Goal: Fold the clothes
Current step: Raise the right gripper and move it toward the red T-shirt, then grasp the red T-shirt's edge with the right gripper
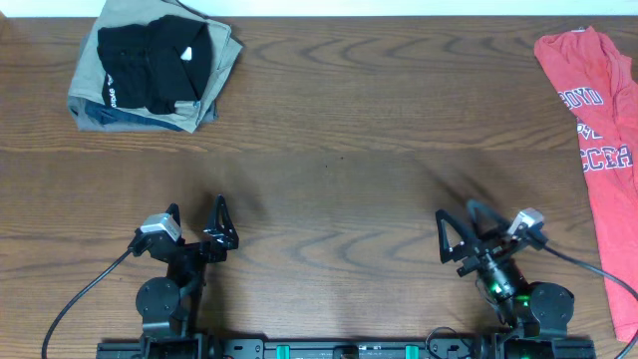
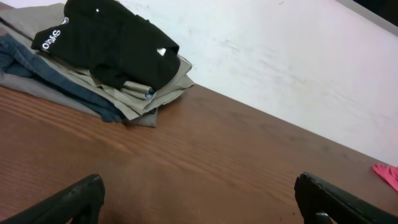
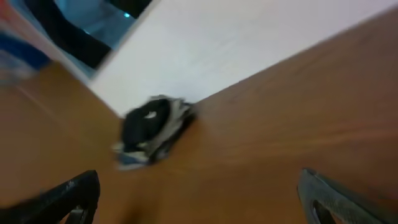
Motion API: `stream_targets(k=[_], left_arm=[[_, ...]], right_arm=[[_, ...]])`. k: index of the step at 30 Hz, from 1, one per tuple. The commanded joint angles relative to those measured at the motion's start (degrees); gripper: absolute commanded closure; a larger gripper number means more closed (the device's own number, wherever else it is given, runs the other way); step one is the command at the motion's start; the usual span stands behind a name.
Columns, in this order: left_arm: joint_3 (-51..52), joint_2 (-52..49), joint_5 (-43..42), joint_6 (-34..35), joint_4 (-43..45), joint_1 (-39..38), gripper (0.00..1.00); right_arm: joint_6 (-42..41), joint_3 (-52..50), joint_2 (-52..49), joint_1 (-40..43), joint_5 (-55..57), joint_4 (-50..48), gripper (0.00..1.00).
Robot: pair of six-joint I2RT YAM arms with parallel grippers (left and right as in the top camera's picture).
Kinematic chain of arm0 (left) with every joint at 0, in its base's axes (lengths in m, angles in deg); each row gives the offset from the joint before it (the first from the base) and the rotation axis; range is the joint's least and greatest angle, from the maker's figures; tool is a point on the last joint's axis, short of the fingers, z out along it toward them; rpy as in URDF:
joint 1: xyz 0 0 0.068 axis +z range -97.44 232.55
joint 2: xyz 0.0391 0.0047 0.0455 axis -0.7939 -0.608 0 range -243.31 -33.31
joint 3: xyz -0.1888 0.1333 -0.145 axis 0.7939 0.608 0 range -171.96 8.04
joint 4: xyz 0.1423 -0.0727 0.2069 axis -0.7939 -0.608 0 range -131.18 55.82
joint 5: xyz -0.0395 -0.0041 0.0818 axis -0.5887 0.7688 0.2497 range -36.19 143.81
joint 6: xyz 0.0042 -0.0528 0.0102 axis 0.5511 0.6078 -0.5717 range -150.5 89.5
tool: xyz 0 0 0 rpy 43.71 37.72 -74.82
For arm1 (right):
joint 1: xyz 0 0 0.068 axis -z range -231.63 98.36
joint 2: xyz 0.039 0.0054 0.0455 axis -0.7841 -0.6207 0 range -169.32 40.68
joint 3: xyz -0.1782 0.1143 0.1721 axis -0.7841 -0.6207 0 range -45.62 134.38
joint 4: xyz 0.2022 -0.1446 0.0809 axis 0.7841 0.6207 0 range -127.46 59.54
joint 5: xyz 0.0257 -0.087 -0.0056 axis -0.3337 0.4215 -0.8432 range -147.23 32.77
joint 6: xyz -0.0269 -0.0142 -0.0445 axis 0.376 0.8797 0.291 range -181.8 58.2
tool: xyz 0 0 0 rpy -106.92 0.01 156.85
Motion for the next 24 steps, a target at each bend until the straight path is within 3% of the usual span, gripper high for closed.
stream_targets(k=[1,6,9,11,18,24], left_arm=[[0.94,0.35,-0.83,0.09,-1.99,0.24,0.02],[0.94,0.35,-0.83,0.09,-1.97,0.24,0.02],[0.94,0.35,-0.81,0.09,-1.97,0.24,0.02],[0.94,0.35,-0.83,0.09,-1.97,0.24,0.02],[0.94,0.35,-0.83,0.09,-1.97,0.24,0.02],[0.94,0.35,-0.83,0.09,-1.97,0.24,0.02]], right_arm=[[-12.33,-0.07,0.28,0.22,-2.95,-3.39,0.01],[-9.22,0.33,0.24,0.24,2.21,-21.24,0.01],[-7.5,3.41,-0.5,0.24,10.29,-21.84,0.01],[-1.46,7.17,-2.58,0.24,13.44,-20.35,0.01],[22.16,29.51,-22.36,0.24,27.65,-1.09,0.01],[32.17,53.09,-46.51,1.46,47.56,16.65,0.01]])
